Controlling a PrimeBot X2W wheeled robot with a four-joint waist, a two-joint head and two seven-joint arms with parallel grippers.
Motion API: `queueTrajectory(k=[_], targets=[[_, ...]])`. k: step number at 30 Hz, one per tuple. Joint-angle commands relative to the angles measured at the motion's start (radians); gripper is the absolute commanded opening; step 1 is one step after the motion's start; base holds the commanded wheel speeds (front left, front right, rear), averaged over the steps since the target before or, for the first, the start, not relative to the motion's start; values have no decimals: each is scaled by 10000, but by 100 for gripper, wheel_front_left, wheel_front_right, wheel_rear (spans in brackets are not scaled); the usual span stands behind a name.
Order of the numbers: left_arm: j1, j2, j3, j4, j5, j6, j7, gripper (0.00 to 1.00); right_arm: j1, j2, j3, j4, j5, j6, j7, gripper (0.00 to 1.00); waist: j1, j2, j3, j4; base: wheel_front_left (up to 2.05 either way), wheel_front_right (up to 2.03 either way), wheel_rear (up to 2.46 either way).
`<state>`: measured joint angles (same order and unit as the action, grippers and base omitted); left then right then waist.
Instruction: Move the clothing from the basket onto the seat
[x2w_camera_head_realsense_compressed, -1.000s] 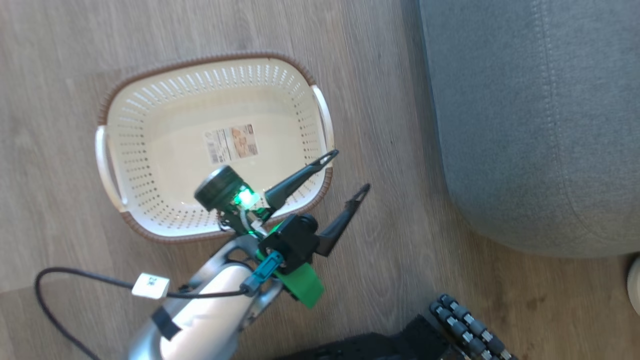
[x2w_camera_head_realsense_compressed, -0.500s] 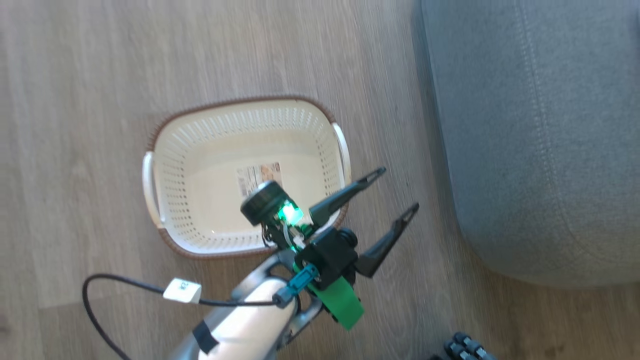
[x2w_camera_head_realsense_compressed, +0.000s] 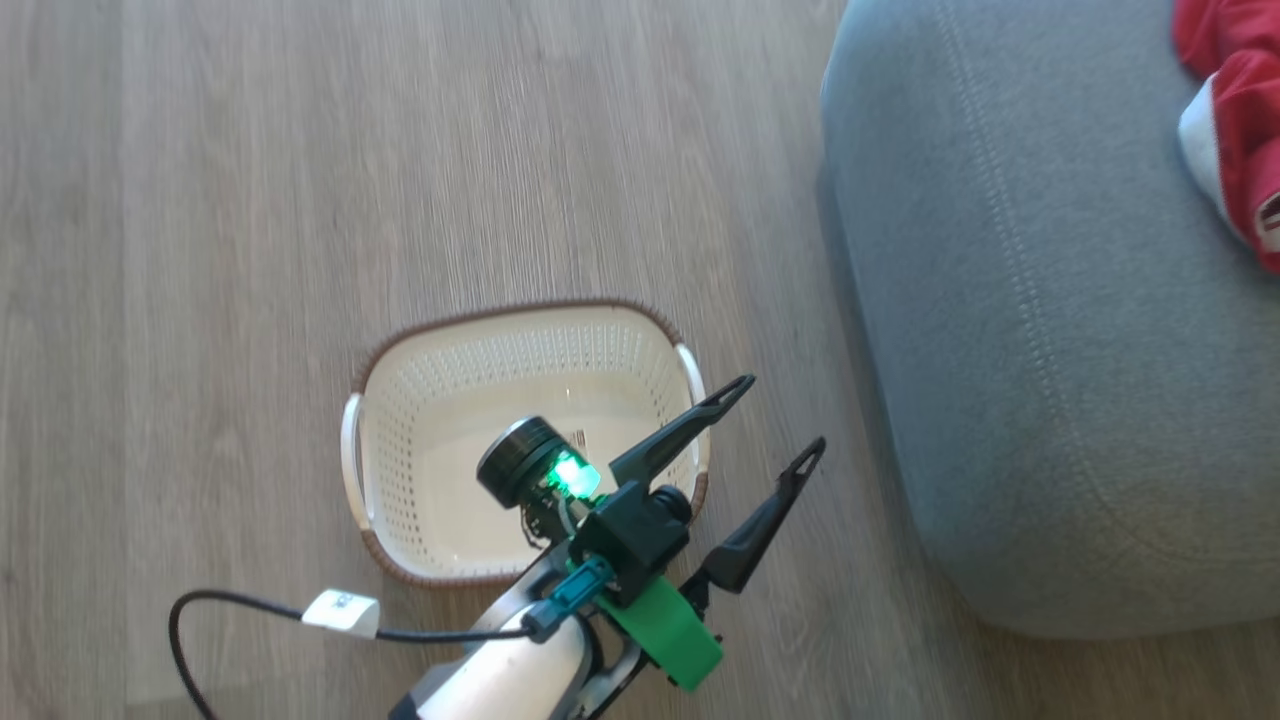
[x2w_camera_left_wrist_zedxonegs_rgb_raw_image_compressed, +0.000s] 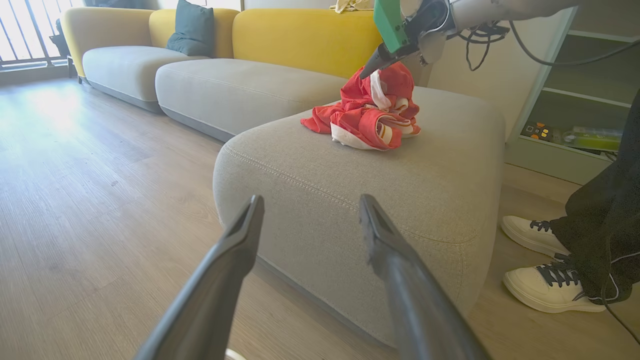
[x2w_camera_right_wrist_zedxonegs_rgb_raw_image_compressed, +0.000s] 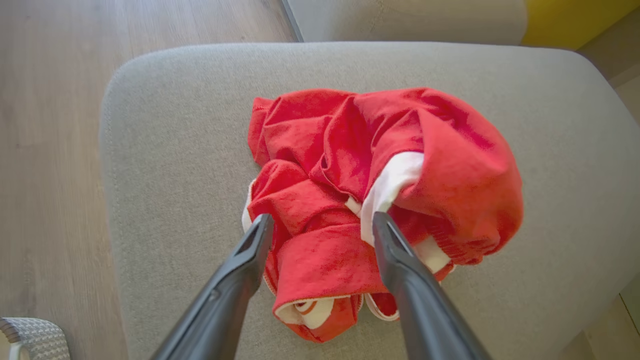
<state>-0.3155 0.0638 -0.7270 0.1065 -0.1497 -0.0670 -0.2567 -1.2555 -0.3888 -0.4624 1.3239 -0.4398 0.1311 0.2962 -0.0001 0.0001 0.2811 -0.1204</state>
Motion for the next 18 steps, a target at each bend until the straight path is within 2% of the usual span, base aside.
queueTrajectory(k=[1,5,13,18], targets=[[49,-133,375,-343,-43,80,-51,100,-59,132,330,-333,401,-4,-383,100,1,-1,-412,-83,0,0,0],[336,-134,648,-352,-71,200,-51,100,144,545,1307,-333,1663,-4,-1441,100,1,-1,-910,-185,0,0,0],[951,-134,1705,-340,-53,367,-51,100,930,1111,3910,-416,4280,-4,-4304,100,1,-1,-1694,-249,0,0,0],[1304,-135,2437,-406,-75,422,-51,100,1984,1217,5820,-1977,6401,-4,-5345,100,1,-1,-2114,-162,0,0,0]])
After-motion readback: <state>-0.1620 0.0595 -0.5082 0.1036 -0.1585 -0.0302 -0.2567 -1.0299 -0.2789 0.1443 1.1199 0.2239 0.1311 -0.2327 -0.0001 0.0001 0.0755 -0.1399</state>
